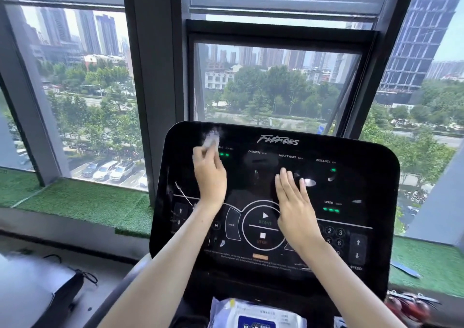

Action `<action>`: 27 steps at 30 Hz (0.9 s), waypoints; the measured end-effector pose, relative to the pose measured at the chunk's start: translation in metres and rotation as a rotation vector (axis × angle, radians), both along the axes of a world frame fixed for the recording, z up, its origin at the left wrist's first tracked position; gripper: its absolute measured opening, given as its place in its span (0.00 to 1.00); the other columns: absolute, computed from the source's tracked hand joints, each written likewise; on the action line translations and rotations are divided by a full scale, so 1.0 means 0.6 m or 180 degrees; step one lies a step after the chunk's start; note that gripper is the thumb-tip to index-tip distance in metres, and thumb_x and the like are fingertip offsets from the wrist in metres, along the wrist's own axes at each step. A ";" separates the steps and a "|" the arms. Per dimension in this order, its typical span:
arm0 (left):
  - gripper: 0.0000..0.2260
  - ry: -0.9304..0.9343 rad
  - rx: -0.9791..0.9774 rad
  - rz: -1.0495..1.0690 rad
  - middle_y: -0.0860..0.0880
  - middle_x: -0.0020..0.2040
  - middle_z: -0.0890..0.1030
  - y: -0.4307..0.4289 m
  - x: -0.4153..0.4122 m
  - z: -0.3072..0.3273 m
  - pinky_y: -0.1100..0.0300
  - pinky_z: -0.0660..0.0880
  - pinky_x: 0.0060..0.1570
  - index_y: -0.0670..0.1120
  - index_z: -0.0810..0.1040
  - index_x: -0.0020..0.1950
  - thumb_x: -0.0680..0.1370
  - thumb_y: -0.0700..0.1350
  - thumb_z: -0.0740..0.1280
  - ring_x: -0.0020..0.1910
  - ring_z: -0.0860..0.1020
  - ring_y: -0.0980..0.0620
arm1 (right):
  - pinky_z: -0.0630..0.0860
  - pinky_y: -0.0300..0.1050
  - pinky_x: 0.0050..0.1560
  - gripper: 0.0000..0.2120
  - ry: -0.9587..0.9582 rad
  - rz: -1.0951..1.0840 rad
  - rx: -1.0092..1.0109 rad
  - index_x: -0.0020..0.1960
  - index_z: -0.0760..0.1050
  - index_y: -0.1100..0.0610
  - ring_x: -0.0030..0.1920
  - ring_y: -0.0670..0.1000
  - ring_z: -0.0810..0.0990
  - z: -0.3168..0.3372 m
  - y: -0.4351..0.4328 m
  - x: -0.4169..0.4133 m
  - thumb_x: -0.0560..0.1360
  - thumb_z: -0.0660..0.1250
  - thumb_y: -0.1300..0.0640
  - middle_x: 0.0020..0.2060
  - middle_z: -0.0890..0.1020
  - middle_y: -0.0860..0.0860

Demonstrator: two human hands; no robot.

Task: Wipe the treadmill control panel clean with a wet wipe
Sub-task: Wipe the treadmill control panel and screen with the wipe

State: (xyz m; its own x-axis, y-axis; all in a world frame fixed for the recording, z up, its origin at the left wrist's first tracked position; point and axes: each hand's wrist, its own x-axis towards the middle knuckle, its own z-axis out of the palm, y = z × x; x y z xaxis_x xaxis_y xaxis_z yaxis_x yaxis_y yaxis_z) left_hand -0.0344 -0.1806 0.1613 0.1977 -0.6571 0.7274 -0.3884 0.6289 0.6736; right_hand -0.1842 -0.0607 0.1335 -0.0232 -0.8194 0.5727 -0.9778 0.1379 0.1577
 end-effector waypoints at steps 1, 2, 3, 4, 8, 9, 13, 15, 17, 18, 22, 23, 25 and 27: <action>0.15 -0.0518 -0.0284 -0.0276 0.48 0.47 0.70 0.008 -0.014 -0.005 0.60 0.73 0.53 0.42 0.77 0.62 0.77 0.32 0.63 0.45 0.73 0.51 | 0.61 0.60 0.68 0.43 0.0017 0.0001 0.0030 0.68 0.64 0.70 0.69 0.61 0.65 -0.001 0.001 -0.002 0.54 0.72 0.72 0.69 0.66 0.64; 0.14 -0.1021 -0.0585 -0.0607 0.47 0.47 0.72 0.015 -0.023 -0.010 0.60 0.73 0.53 0.41 0.77 0.61 0.76 0.32 0.64 0.47 0.73 0.50 | 0.61 0.60 0.68 0.44 0.0034 -0.0002 0.0046 0.69 0.64 0.69 0.70 0.61 0.65 -0.001 0.002 -0.003 0.54 0.72 0.72 0.69 0.66 0.64; 0.13 -0.1363 -0.0807 -0.0830 0.47 0.48 0.73 0.014 -0.022 -0.012 0.62 0.73 0.54 0.41 0.78 0.60 0.76 0.33 0.65 0.48 0.73 0.51 | 0.61 0.60 0.68 0.44 0.0033 -0.0002 0.0047 0.69 0.64 0.69 0.70 0.60 0.65 -0.002 0.003 -0.003 0.54 0.72 0.72 0.69 0.66 0.63; 0.12 -0.1447 -0.0895 -0.0909 0.47 0.48 0.73 0.008 -0.015 -0.009 0.64 0.72 0.54 0.41 0.79 0.58 0.76 0.33 0.65 0.48 0.74 0.53 | 0.61 0.60 0.68 0.44 0.0026 0.0001 0.0040 0.69 0.64 0.69 0.70 0.60 0.65 -0.003 0.004 -0.002 0.53 0.73 0.72 0.69 0.66 0.63; 0.12 0.0363 0.0065 0.0027 0.48 0.45 0.71 -0.009 0.004 0.000 0.62 0.74 0.51 0.39 0.79 0.58 0.77 0.32 0.63 0.41 0.71 0.56 | 0.62 0.60 0.67 0.44 -0.0028 0.0019 0.0014 0.68 0.65 0.70 0.69 0.61 0.66 -0.005 0.002 -0.001 0.53 0.73 0.72 0.69 0.67 0.64; 0.13 0.0433 0.0157 0.0124 0.48 0.46 0.70 -0.002 -0.005 0.001 0.63 0.73 0.51 0.40 0.78 0.60 0.77 0.33 0.63 0.42 0.71 0.55 | 0.62 0.60 0.68 0.44 -0.0031 0.0022 0.0001 0.68 0.65 0.70 0.69 0.61 0.66 -0.006 0.002 -0.002 0.53 0.73 0.73 0.69 0.66 0.64; 0.14 -0.1365 -0.0822 -0.0879 0.46 0.48 0.73 0.023 -0.042 -0.022 0.58 0.74 0.53 0.42 0.78 0.61 0.76 0.33 0.64 0.48 0.73 0.50 | 0.62 0.61 0.67 0.42 -0.0035 0.0072 -0.0066 0.68 0.65 0.70 0.69 0.61 0.65 -0.008 0.002 -0.004 0.54 0.72 0.74 0.69 0.66 0.64; 0.13 -0.1221 -0.0791 -0.0716 0.47 0.47 0.73 0.009 -0.031 -0.021 0.57 0.74 0.51 0.42 0.79 0.59 0.76 0.33 0.64 0.47 0.73 0.51 | 0.63 0.61 0.67 0.43 -0.0027 0.0067 -0.0064 0.68 0.65 0.70 0.69 0.61 0.65 -0.009 0.001 -0.003 0.54 0.71 0.74 0.69 0.66 0.64; 0.12 -0.0050 -0.0219 -0.0137 0.48 0.45 0.72 0.002 -0.023 -0.018 0.59 0.74 0.48 0.41 0.79 0.58 0.77 0.33 0.64 0.43 0.72 0.53 | 0.63 0.61 0.67 0.44 -0.0035 0.0040 -0.0052 0.68 0.64 0.70 0.69 0.61 0.65 -0.010 -0.001 -0.004 0.53 0.72 0.74 0.69 0.66 0.64; 0.13 0.0290 0.0003 0.0019 0.48 0.45 0.71 0.007 -0.028 -0.015 0.60 0.73 0.48 0.41 0.79 0.59 0.77 0.33 0.63 0.42 0.71 0.54 | 0.63 0.61 0.67 0.44 -0.0038 0.0028 -0.0048 0.68 0.64 0.70 0.70 0.62 0.65 -0.010 -0.002 -0.003 0.53 0.72 0.73 0.69 0.66 0.64; 0.17 -0.1160 -0.0856 -0.0690 0.46 0.48 0.73 0.042 -0.068 -0.017 0.57 0.75 0.54 0.43 0.77 0.62 0.75 0.31 0.64 0.48 0.74 0.50 | 0.63 0.63 0.67 0.44 -0.0001 0.0055 -0.0033 0.68 0.65 0.70 0.69 0.62 0.65 -0.009 0.000 -0.005 0.53 0.72 0.73 0.69 0.66 0.65; 0.17 -0.1363 -0.1017 -0.0776 0.45 0.49 0.74 0.038 -0.063 -0.017 0.55 0.75 0.54 0.42 0.77 0.61 0.75 0.31 0.64 0.50 0.74 0.49 | 0.63 0.63 0.67 0.44 0.0015 0.0056 -0.0020 0.68 0.64 0.70 0.70 0.62 0.65 -0.009 0.001 -0.005 0.53 0.73 0.73 0.69 0.65 0.64; 0.17 -0.0760 -0.0726 -0.0438 0.47 0.51 0.74 0.017 -0.049 -0.016 0.54 0.74 0.57 0.42 0.78 0.61 0.74 0.29 0.63 0.52 0.75 0.49 | 0.62 0.62 0.68 0.45 0.0019 0.0032 0.0007 0.69 0.63 0.70 0.70 0.61 0.64 -0.010 0.000 -0.004 0.53 0.73 0.73 0.70 0.65 0.64; 0.16 0.0399 0.0046 0.0148 0.48 0.49 0.71 0.007 -0.043 -0.010 0.54 0.75 0.56 0.41 0.78 0.61 0.75 0.29 0.62 0.49 0.75 0.48 | 0.60 0.62 0.69 0.45 -0.0035 -0.0008 -0.0013 0.69 0.63 0.70 0.70 0.61 0.64 -0.012 -0.002 -0.002 0.54 0.73 0.72 0.70 0.64 0.64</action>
State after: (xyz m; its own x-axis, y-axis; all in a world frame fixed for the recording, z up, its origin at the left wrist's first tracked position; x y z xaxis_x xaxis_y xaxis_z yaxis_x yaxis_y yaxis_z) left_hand -0.0599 -0.1763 0.1555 0.3169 -0.6553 0.6857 -0.3290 0.6021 0.7275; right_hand -0.1855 -0.0621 0.1264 -0.0314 -0.8171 0.5757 -0.9791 0.1408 0.1466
